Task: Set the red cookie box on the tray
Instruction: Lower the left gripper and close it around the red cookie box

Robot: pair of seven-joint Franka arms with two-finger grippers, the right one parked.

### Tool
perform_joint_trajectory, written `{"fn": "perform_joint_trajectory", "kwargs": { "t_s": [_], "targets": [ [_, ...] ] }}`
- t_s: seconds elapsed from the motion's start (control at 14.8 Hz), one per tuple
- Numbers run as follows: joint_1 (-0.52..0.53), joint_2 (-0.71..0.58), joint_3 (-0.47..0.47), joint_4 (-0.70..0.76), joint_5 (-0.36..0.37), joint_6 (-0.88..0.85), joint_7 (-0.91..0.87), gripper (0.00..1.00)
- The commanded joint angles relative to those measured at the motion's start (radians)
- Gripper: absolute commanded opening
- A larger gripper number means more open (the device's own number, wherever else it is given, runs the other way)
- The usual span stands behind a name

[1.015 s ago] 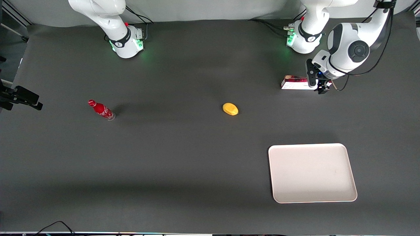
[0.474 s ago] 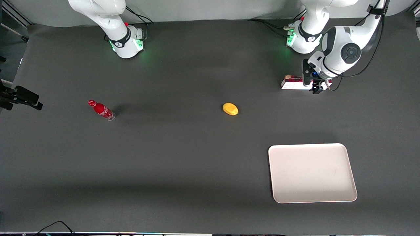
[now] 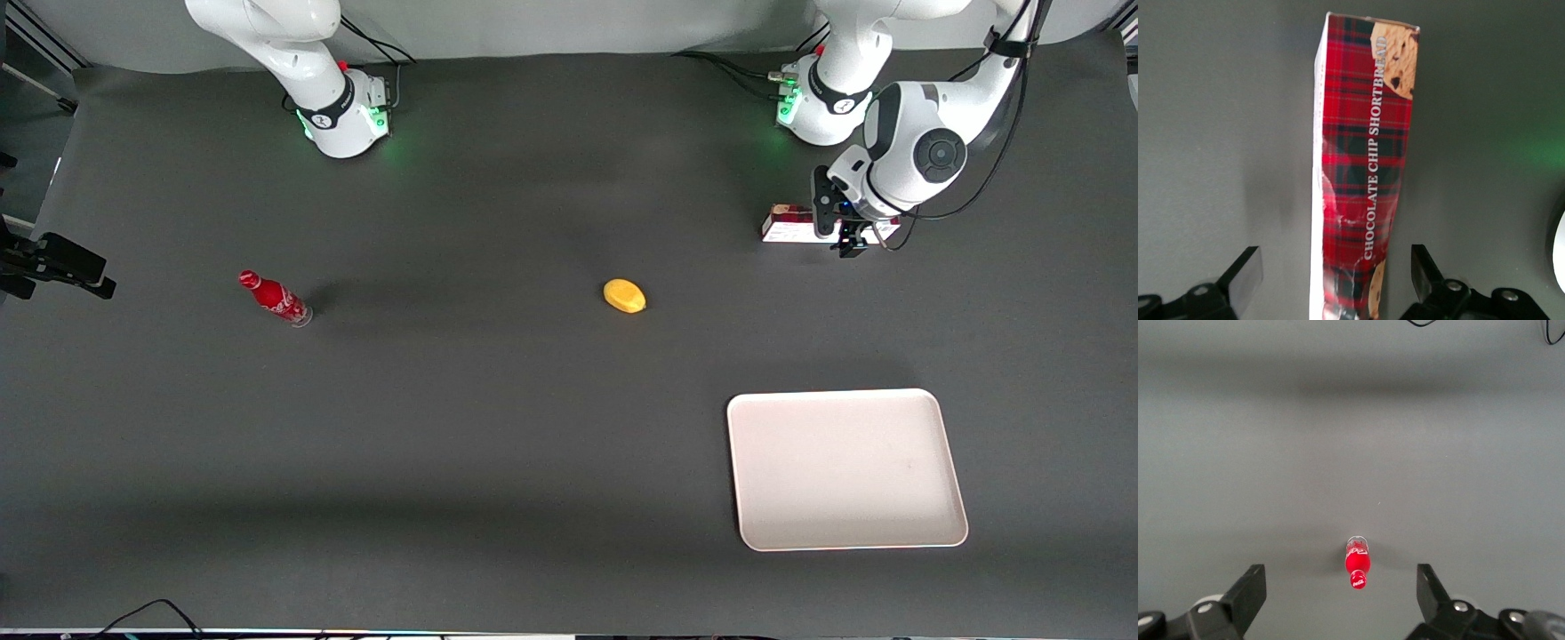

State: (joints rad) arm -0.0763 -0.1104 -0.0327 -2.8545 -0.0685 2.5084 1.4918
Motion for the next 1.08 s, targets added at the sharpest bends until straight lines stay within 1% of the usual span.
{"fn": "perform_joint_trajectory", "kwargs": {
  "t_s": [0.0, 0.07, 0.2, 0.34, 0.41, 0.47, 0.61, 0.74, 0.88, 1.02],
  "targets": [
    [-0.017, -0.023, 0.004, -0.077, -0.030, 0.066, 0.024, 0.82],
    [-0.017, -0.017, 0.005, -0.077, -0.030, 0.064, 0.027, 0.63],
    [-0.017, -0.012, 0.005, -0.075, -0.031, 0.058, 0.038, 0.33],
    [-0.017, -0.009, 0.005, -0.072, -0.031, 0.047, 0.038, 0.15],
    [-0.017, -0.008, 0.005, -0.072, -0.031, 0.044, 0.038, 0.03],
    [-0.017, -0.008, 0.005, -0.072, -0.037, 0.040, 0.038, 0.00],
    [-0.017, -0.008, 0.008, -0.063, -0.095, 0.004, 0.038, 0.00],
    [-0.016, -0.017, 0.008, -0.052, -0.105, -0.020, 0.038, 0.00],
    [-0.016, -0.023, 0.010, -0.037, -0.140, -0.034, 0.035, 0.00],
    [-0.016, -0.035, 0.013, 0.004, -0.177, -0.091, 0.025, 0.00]
  ]
}}
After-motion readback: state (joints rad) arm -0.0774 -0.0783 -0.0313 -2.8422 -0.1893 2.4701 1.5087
